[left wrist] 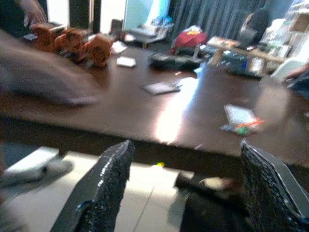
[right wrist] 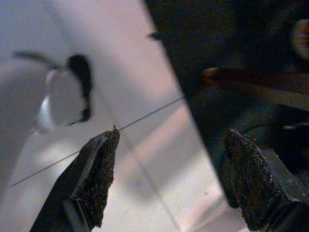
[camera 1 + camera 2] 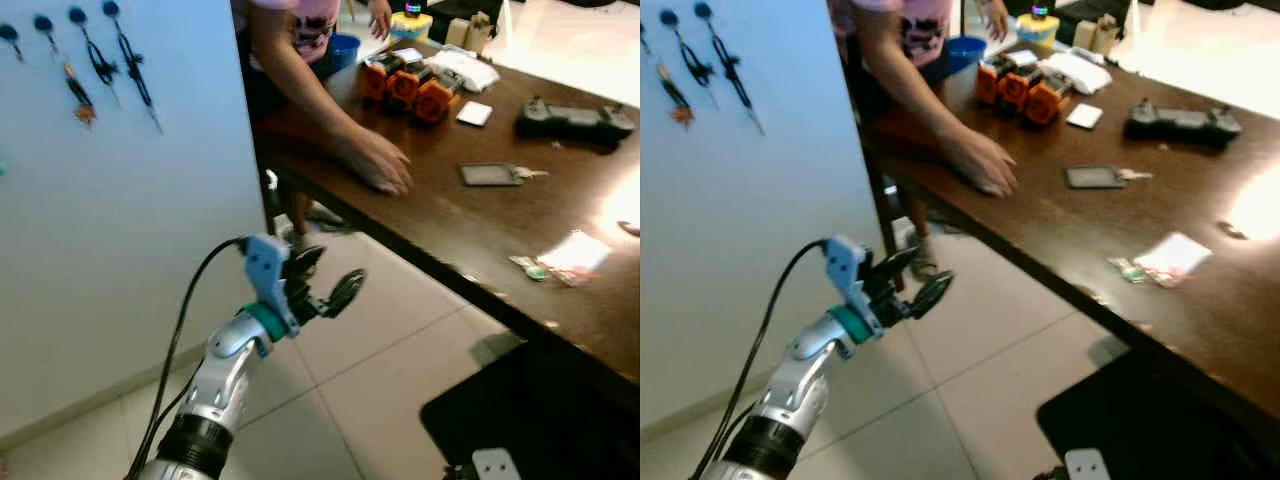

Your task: Hang keys on a hook

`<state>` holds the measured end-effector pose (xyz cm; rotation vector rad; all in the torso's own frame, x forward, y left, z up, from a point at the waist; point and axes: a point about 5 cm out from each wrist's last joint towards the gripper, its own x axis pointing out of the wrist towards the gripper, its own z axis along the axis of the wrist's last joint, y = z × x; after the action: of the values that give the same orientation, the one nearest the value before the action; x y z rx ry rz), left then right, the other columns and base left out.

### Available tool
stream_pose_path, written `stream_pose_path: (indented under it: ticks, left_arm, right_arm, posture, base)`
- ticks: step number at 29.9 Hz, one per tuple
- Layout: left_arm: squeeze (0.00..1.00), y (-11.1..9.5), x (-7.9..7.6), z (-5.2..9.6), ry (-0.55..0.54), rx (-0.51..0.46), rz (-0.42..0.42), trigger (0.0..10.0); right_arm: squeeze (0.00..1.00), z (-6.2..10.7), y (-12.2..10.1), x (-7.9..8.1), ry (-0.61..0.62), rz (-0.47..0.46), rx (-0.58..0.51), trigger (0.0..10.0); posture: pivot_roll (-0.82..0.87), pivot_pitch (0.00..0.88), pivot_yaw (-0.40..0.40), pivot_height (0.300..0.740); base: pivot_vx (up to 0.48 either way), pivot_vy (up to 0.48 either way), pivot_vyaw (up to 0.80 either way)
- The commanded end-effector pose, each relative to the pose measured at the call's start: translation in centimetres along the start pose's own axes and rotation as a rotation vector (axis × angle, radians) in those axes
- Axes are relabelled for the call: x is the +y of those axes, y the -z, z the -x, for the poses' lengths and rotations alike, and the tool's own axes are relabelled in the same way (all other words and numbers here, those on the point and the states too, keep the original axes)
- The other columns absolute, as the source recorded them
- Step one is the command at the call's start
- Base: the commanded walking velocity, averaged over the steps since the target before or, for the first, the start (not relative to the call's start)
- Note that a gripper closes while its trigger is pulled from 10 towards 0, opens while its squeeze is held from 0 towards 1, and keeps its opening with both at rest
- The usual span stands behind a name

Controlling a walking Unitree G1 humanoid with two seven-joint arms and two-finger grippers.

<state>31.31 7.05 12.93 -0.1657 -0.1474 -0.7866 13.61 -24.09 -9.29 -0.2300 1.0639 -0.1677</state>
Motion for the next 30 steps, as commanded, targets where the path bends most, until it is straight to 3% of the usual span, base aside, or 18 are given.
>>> stream_pose_path:
  ticks: [1, 8, 28, 30]
  left_arm:
    - [0.00, 0.78, 0.25, 0.68, -0.020, 0.037, 0.006, 10.0]
    - [0.00, 0.91, -0.02, 0.60, -0.020, 0.042, 0.002, 10.0]
    - [0.00, 0.79, 0.11, 0.45, -0.040, 0.059, -0.028, 10.0]
    - [0.00, 0.88, 0.07, 0.45, -0.044, 0.066, -0.027, 10.0]
  right_arm:
    - [0.00, 0.22, 1.23, 0.51, -0.013, -0.003, 0.040, 10.0]
    - [0.00, 0.25, 1.42, 0.30, -0.010, 0.008, 0.047, 10.0]
    - [0.00, 0.24, 1.39, 0.56, -0.012, -0.011, 0.053, 10.0]
    - [0.00, 0.24, 1.36, 0.62, -0.012, -0.012, 0.051, 10.0]
  posture:
    - [-0.06, 0.046, 0.088, 0.740]
    - [-0.06, 0.052, 0.082, 0.740]
    - [-0.05, 0.061, 0.087, 0.740]
    - [-0.05, 0.062, 0.088, 0.740]
  base:
    - [0.000, -0.472, 0.00]
    - [0.000, -0.303, 0.00]
    - [0.000, 0.000, -0.80]
    - [0.000, 0.000, 0.00]
